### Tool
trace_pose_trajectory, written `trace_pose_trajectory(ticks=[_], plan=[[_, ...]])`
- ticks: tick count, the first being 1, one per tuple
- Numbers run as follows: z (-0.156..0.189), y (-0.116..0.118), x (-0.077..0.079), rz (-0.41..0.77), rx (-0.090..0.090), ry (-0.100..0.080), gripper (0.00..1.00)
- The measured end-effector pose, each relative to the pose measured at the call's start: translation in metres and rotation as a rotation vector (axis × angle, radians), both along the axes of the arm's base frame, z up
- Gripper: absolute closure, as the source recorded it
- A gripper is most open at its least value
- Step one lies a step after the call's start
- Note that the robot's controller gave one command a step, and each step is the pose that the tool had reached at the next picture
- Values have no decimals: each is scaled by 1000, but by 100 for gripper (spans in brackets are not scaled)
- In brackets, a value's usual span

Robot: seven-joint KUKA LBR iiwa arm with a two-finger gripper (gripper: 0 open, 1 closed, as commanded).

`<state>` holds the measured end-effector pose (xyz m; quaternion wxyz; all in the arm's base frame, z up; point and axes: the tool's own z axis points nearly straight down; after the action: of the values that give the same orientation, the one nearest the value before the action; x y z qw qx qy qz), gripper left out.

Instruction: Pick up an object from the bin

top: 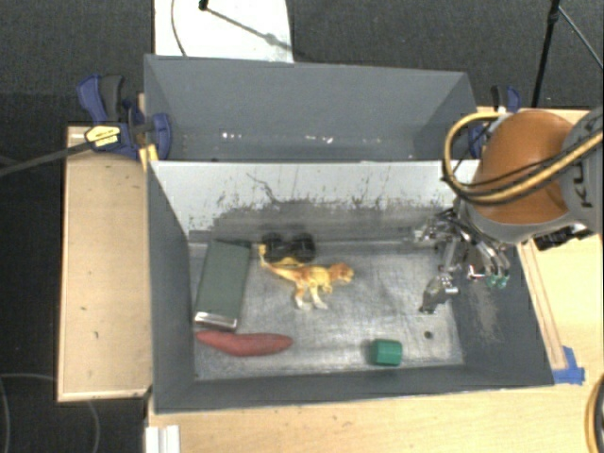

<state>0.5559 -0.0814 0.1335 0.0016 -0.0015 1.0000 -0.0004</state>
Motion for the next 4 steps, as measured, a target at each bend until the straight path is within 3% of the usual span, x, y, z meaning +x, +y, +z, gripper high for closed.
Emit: trace_pose_trajectory(ticks=[2,3,4], plan=[[8,8,2,27,-1,5,0],[25,55,-19,234,0,-3,0],[22,49,-14,145,4,-1,0]])
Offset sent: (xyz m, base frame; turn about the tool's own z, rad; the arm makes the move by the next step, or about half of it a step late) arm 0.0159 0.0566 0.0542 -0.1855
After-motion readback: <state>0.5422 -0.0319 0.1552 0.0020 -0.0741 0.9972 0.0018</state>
